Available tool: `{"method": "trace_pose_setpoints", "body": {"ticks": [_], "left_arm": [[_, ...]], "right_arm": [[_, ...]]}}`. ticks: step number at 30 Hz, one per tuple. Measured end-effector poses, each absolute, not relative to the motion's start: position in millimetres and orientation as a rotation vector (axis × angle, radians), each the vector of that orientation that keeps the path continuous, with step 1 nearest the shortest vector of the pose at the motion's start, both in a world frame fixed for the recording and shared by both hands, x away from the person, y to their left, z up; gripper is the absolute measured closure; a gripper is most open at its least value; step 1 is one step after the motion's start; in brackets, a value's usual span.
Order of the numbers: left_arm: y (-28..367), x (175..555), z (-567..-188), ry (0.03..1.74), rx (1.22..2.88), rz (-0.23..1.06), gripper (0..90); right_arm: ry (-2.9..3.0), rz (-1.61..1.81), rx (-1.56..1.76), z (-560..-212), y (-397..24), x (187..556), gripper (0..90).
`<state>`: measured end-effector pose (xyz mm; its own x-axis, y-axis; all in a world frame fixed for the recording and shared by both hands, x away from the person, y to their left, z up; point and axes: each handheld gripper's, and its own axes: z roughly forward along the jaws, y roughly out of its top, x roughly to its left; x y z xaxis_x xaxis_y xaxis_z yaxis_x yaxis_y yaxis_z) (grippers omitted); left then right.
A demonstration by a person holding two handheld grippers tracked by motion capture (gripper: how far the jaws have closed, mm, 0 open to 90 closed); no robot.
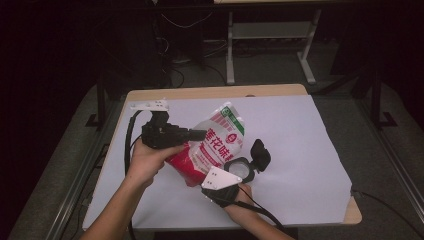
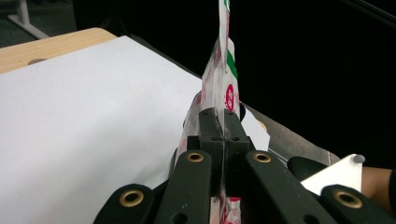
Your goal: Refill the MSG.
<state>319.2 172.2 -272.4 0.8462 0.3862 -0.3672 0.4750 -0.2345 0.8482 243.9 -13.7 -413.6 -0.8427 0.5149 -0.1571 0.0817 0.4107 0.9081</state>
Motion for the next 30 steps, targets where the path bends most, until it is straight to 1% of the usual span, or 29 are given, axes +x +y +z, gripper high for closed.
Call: {"method": "trace_pose_setpoints", "body": {"ticks": [12,30], "left_arm": [[162,326,-272,0.659,1.866,-0.109,90.0],[142,331,-269,0.67,1.936,-0.099,90.0]], "right_arm": [[2.257,1.414,0.473,-412,-11,243,90.0],[2.259,1.426,0.467,-411,-13,242,90.0]]}}
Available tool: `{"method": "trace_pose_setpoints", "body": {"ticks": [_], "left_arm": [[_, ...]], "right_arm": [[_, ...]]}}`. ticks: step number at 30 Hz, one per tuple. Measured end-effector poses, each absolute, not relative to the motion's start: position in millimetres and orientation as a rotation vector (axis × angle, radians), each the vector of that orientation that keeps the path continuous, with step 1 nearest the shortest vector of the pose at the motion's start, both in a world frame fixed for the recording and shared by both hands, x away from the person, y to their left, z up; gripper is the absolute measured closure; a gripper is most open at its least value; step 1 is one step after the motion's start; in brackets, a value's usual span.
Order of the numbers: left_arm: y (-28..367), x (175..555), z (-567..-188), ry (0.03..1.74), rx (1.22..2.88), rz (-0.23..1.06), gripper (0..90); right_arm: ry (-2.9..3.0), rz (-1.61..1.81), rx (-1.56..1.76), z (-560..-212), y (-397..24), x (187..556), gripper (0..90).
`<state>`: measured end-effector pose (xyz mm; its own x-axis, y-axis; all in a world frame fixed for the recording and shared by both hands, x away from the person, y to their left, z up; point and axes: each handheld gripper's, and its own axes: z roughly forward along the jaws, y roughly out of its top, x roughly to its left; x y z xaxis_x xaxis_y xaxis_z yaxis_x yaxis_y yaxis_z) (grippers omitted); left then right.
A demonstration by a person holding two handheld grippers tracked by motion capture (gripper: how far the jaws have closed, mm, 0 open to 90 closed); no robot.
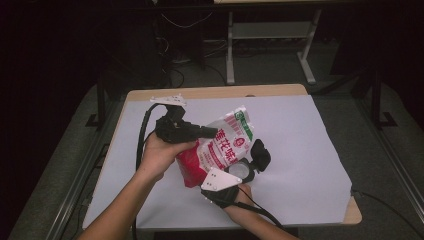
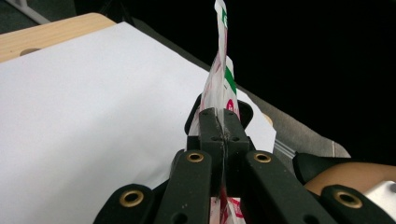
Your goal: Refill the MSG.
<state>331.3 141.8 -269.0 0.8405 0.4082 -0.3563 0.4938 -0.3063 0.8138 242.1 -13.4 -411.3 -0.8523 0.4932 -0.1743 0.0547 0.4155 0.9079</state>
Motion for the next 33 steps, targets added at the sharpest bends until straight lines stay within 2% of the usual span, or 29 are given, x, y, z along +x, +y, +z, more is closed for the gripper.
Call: {"method": "trace_pose_setpoints", "body": {"ticks": [33], "left_arm": [[121,335,-270,0.624,1.996,-0.143,90.0]], "right_arm": [[2.247,1.412,0.531,-412,-13,240,90.0]]}}
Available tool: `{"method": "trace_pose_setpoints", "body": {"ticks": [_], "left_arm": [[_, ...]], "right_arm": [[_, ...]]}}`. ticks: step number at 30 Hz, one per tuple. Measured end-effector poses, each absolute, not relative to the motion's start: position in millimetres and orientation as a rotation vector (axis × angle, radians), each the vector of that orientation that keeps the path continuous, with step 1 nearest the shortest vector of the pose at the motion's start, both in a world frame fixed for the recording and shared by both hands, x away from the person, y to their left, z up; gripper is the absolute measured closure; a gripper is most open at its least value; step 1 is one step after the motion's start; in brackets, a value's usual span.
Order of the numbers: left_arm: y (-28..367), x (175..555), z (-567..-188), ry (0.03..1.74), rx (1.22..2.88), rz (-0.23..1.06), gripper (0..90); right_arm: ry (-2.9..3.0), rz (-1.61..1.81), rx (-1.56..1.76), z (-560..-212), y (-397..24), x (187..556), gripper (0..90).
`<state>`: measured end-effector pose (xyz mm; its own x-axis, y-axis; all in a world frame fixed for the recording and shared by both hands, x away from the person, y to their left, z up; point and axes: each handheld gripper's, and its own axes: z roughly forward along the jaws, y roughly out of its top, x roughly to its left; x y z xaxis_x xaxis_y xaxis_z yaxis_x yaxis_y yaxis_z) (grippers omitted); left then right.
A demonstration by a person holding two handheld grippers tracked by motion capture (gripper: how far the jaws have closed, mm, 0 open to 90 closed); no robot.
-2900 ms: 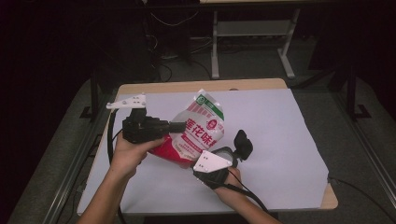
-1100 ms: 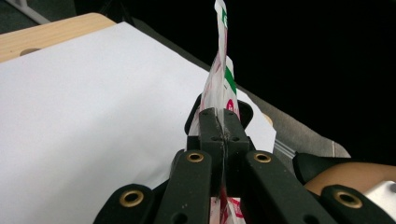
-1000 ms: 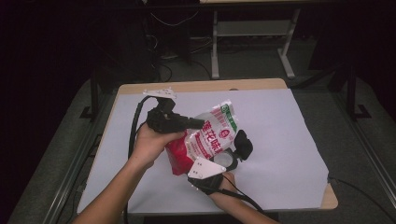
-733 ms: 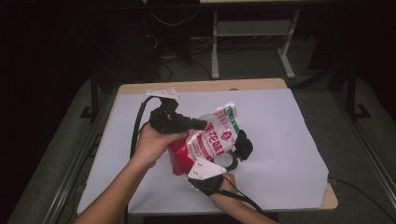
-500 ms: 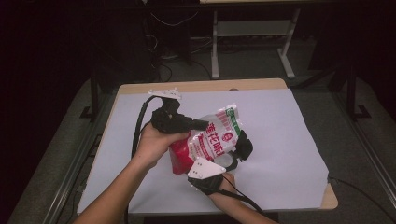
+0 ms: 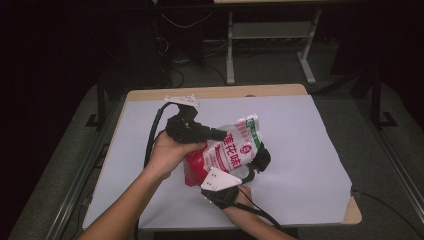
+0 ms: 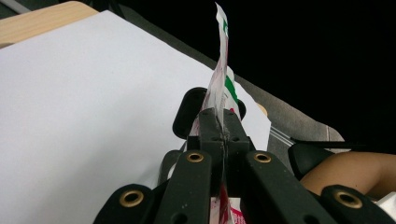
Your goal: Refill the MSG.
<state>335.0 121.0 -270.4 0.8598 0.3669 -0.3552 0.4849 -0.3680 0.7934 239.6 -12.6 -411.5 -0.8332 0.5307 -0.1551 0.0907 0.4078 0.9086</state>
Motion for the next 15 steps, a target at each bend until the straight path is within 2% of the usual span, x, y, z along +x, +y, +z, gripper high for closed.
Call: {"method": "trace_pose_setpoints", "body": {"ticks": [15], "left_arm": [[115.4,337.6,-270.2,0.62,2.012,-0.144,90.0]], "right_arm": [[2.252,1.414,0.547,-410.4,-12.6,238.9,90.0]]}}
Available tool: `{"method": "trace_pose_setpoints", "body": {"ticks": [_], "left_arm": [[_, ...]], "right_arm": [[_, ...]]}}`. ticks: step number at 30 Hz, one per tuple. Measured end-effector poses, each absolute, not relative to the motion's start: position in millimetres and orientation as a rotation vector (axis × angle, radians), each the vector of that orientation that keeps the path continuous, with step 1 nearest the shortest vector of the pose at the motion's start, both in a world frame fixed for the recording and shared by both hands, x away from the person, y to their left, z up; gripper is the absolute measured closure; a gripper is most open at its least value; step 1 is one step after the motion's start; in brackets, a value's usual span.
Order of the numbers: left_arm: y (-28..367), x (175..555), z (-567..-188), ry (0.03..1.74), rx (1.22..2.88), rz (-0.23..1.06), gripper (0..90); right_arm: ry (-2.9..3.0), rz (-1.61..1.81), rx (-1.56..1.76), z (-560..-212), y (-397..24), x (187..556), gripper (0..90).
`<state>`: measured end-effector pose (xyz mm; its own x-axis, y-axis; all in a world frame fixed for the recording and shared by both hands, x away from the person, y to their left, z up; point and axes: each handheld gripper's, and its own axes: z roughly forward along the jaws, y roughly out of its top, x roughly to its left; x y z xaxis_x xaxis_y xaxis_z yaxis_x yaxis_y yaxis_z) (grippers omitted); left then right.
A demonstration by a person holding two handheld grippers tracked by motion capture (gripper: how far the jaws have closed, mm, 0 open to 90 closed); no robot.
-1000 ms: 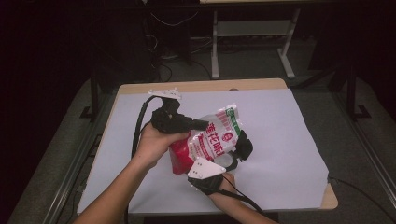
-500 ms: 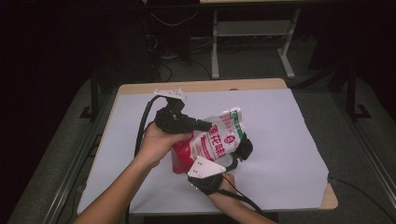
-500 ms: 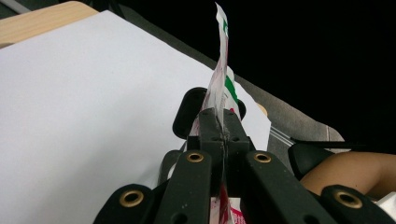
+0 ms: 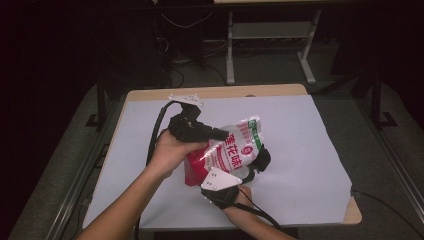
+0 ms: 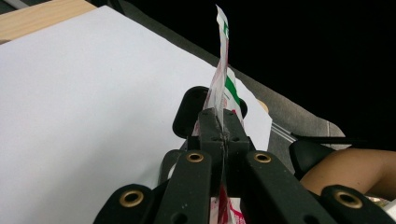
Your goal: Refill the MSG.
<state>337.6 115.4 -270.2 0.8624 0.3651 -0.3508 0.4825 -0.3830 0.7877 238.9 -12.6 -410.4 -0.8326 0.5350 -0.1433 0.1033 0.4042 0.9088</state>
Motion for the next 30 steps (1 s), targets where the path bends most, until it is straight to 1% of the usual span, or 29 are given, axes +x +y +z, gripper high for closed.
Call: {"method": "trace_pose_setpoints", "body": {"ticks": [30], "left_arm": [[102,341,-268,0.618,2.036,-0.135,90.0]], "right_arm": [[2.238,1.436,0.589,-410,-16,243,90.0]]}}
